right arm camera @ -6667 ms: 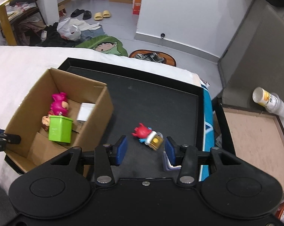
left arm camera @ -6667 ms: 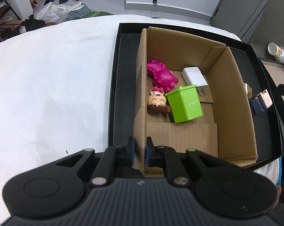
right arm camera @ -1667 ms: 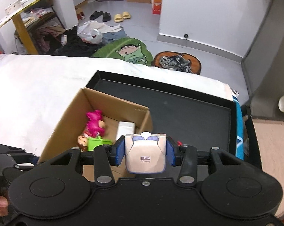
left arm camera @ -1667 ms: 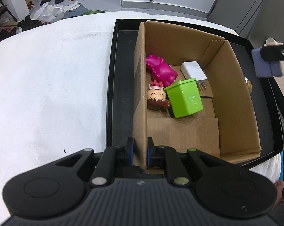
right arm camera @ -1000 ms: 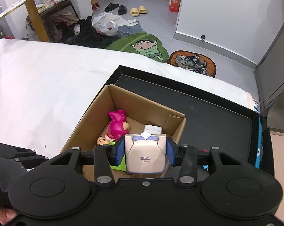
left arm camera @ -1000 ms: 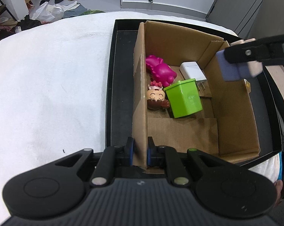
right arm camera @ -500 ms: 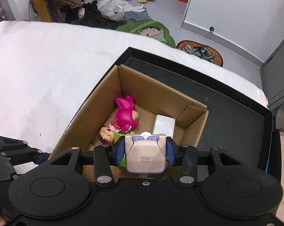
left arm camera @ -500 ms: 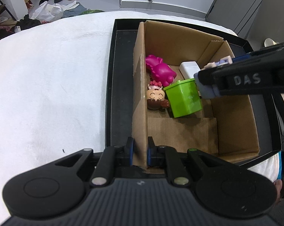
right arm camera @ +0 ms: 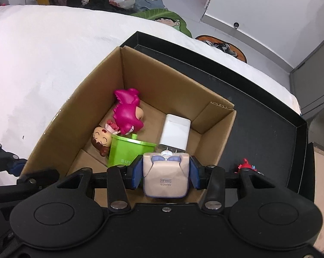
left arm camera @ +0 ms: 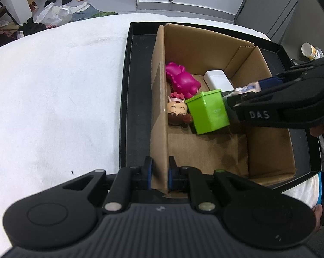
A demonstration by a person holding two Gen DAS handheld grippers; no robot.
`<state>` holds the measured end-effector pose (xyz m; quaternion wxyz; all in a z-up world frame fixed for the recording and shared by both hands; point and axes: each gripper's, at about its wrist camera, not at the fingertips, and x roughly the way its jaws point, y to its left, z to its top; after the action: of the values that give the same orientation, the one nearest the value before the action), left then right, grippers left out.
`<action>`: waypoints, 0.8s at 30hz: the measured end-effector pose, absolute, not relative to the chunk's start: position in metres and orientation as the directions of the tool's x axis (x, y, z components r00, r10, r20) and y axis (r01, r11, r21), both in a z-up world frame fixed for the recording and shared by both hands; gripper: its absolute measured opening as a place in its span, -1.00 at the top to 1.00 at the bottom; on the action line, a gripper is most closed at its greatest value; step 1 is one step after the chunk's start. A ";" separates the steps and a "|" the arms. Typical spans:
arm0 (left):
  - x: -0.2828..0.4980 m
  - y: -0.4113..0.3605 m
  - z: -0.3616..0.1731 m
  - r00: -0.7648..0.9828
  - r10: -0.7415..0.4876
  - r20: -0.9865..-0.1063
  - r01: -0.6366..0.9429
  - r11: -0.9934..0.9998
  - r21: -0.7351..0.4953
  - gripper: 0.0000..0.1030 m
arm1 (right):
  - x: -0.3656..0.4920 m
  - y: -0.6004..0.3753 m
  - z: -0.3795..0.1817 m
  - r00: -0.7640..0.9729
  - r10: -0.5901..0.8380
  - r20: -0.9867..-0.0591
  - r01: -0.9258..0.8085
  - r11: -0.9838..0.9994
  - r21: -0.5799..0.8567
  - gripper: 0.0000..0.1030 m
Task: Organize rigid objects
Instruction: 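Lower the cube charger into the box beside the green cup and open the right gripper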
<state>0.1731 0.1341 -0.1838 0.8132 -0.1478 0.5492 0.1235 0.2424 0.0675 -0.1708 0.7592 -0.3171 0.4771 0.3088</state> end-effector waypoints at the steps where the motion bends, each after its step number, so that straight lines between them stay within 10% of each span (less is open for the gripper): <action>1: 0.173 0.134 -0.184 0.366 0.039 -0.930 -0.364 0.926 -0.104 0.75 | 0.241 0.069 -0.172 0.359 0.162 -0.919 -0.773 0.604 -0.195 0.15; 24: 0.176 0.133 -0.185 0.355 0.043 -0.934 -0.363 0.927 -0.095 0.76 | 0.238 0.052 -0.141 0.374 0.220 -0.901 -0.762 0.627 -0.163 0.19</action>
<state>0.1758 0.1327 -0.1847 0.8102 -0.1445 0.5540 0.1253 0.2381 0.0522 -0.1411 0.7751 -0.2937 0.4612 0.3168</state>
